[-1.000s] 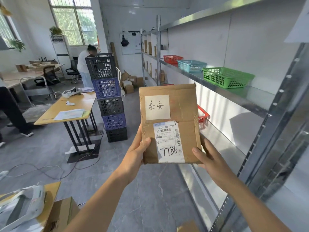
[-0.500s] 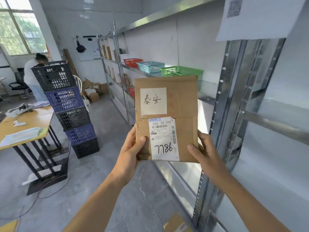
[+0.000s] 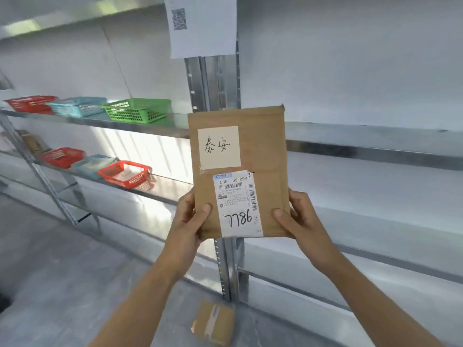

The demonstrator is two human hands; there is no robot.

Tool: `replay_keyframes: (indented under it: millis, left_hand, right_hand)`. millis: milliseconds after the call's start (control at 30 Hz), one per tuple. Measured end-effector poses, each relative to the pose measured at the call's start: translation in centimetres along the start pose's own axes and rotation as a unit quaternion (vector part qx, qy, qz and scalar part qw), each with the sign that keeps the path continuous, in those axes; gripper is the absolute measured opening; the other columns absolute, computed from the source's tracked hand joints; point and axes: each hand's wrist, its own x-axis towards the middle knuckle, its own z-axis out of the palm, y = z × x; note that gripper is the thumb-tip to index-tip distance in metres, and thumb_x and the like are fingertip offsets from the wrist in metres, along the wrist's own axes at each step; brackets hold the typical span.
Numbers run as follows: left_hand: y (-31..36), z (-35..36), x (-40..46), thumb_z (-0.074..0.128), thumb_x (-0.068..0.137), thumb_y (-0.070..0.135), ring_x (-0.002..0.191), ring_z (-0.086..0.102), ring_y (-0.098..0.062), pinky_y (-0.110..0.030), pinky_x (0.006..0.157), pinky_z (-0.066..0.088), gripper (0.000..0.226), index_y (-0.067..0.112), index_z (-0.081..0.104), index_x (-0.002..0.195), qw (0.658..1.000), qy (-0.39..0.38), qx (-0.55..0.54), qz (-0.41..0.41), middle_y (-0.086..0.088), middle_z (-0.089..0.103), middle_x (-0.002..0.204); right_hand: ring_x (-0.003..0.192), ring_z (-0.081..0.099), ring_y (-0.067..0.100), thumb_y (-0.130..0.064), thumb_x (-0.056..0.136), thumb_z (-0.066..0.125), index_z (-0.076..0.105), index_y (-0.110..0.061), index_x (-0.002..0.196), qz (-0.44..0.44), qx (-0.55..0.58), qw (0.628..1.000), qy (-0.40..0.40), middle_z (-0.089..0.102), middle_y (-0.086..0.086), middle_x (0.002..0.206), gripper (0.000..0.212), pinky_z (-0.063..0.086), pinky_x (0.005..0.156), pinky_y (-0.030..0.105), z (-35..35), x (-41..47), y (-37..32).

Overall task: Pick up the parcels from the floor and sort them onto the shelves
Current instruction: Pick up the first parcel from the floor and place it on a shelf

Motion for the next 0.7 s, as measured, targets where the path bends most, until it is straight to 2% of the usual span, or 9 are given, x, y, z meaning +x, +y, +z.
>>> replay_keyframes:
  millis: [133, 233, 300, 367, 433, 533, 700]
  left_hand:
    - [-2.1, 7.2, -0.5, 0.066, 0.085, 0.027, 0.105, 0.077, -0.017, -0.045, 0.079, 0.061, 0.046, 0.031, 0.061, 0.13, 0.995, -0.091, 0.008, -0.034, 0.009, 0.082, 0.115]
    - [-3.6, 13.5, -1.7, 0.077, 0.076, 0.034, 0.105, 0.078, -0.014, -0.037, 0.076, 0.065, 0.053, 0.031, 0.062, 0.127, 0.984, -0.166, -0.018, -0.057, 0.01, 0.082, 0.115]
    - [-4.9, 17.9, -2.8, 0.072, 0.081, 0.028, 0.102, 0.079, -0.011, -0.036, 0.074, 0.067, 0.047, 0.029, 0.061, 0.127, 0.976, -0.203, -0.016, -0.074, 0.01, 0.082, 0.115]
    - [-6.0, 22.5, -4.5, 0.064, 0.087, 0.022, 0.105, 0.078, -0.012, -0.04, 0.079, 0.065, 0.044, 0.03, 0.06, 0.129, 0.965, -0.248, -0.007, -0.087, 0.01, 0.082, 0.117]
    - [-7.3, 28.0, -6.7, 0.064, 0.086, 0.023, 0.108, 0.077, -0.012, -0.045, 0.087, 0.061, 0.046, 0.032, 0.06, 0.131, 0.951, -0.293, 0.0, -0.1, 0.01, 0.081, 0.12]
    - [-9.1, 35.8, -10.6, 0.066, 0.085, 0.026, 0.11, 0.077, -0.014, -0.049, 0.092, 0.057, 0.048, 0.033, 0.06, 0.132, 0.932, -0.342, 0.0, -0.118, 0.009, 0.079, 0.124]
    - [-12.7, 49.4, -19.5, 0.067, 0.086, 0.03, 0.115, 0.076, -0.017, -0.049, 0.093, 0.059, 0.049, 0.035, 0.06, 0.134, 0.894, -0.421, 0.01, -0.151, 0.005, 0.075, 0.132]
  right_hand:
    - [0.143, 0.052, 0.013, -0.041, 0.09, 0.071, 0.056, -0.041, 0.13, -0.013, -0.01, 0.993, 0.115, 0.054, -0.014, 0.155, 0.042, 0.057, 0.101, 0.039, -6.3, -6.4, -1.4]
    - [0.143, 0.052, 0.012, -0.037, 0.094, 0.072, 0.054, -0.035, 0.132, -0.015, -0.019, 0.982, 0.187, 0.054, -0.015, 0.155, 0.042, 0.058, 0.095, 0.033, -11.1, -11.4, -2.3]
    - [0.142, 0.053, 0.011, -0.035, 0.094, 0.071, 0.054, -0.034, 0.133, -0.018, -0.019, 0.972, 0.232, 0.054, -0.013, 0.155, 0.042, 0.059, 0.092, 0.028, -14.3, -14.9, -2.9]
    - [0.141, 0.054, 0.012, -0.034, 0.094, 0.071, 0.053, -0.036, 0.134, -0.026, -0.023, 0.961, 0.275, 0.055, -0.012, 0.155, 0.044, 0.059, 0.094, 0.031, -17.6, -18.7, -3.6]
    - [0.141, 0.054, 0.012, -0.035, 0.091, 0.07, 0.053, -0.038, 0.135, -0.029, -0.019, 0.945, 0.324, 0.055, -0.011, 0.155, 0.047, 0.058, 0.1, 0.032, -21.4, -23.2, -4.4]
    - [0.141, 0.054, 0.011, -0.034, 0.095, 0.071, 0.055, -0.041, 0.134, -0.03, -0.024, 0.924, 0.379, 0.056, -0.012, 0.154, 0.042, 0.058, 0.099, 0.031, -26.7, -29.6, -5.7]
    - [0.135, 0.059, 0.007, -0.034, 0.088, 0.067, 0.055, -0.028, 0.132, -0.021, -0.033, 0.88, 0.474, 0.067, -0.024, 0.136, 0.046, 0.057, 0.092, 0.026, -36.2, -42.0, -8.4]
